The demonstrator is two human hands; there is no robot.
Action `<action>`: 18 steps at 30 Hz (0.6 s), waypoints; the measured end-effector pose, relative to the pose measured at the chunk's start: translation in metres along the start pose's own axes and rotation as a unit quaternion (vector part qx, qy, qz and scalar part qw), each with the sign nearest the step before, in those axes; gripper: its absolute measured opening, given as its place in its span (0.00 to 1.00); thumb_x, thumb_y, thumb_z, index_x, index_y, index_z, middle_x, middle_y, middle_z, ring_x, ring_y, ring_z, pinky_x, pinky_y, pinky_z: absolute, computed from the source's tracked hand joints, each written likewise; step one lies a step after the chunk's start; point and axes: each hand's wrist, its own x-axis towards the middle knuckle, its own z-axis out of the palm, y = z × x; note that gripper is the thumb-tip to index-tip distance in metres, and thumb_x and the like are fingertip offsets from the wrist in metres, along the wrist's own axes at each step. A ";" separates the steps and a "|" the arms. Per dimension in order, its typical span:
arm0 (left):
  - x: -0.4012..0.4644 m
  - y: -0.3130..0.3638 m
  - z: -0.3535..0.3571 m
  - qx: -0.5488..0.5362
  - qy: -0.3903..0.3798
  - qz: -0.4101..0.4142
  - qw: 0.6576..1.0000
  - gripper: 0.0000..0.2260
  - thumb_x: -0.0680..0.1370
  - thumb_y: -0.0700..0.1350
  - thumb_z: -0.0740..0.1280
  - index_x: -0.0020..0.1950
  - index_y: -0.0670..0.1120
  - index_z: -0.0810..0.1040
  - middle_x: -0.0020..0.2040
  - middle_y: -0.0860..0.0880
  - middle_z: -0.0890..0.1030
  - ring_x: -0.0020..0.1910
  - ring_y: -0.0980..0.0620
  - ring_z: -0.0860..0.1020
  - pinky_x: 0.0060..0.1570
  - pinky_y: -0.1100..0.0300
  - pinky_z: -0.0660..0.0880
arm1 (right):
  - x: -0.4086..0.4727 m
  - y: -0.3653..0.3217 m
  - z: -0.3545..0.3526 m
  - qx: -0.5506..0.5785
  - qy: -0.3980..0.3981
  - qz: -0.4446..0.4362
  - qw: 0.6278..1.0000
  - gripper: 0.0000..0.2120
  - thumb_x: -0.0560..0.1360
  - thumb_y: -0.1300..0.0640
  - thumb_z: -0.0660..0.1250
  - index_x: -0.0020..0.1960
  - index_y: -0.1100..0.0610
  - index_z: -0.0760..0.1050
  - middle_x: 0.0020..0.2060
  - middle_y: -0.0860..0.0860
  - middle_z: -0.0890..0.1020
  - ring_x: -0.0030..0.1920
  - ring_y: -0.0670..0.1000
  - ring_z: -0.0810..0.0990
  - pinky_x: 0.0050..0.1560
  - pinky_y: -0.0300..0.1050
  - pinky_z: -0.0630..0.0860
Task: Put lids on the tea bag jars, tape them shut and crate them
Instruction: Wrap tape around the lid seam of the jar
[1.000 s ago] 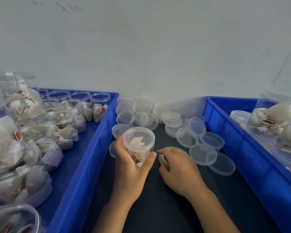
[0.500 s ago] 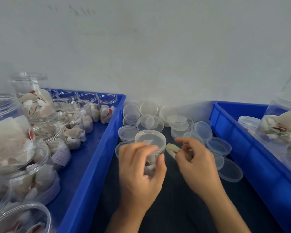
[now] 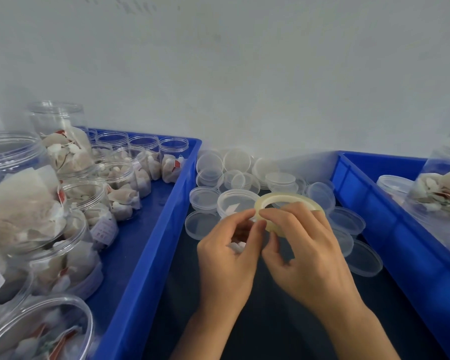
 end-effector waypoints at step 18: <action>-0.005 -0.006 0.005 0.007 0.023 0.008 1.000 0.05 0.82 0.40 0.71 0.54 0.47 0.86 0.45 0.57 0.86 0.47 0.51 0.87 0.44 0.60 0.84 | -0.006 0.000 0.010 0.027 -0.001 0.045 0.999 0.19 0.75 0.64 0.71 0.65 0.55 0.77 0.52 0.48 0.80 0.53 0.48 0.78 0.55 0.48 0.78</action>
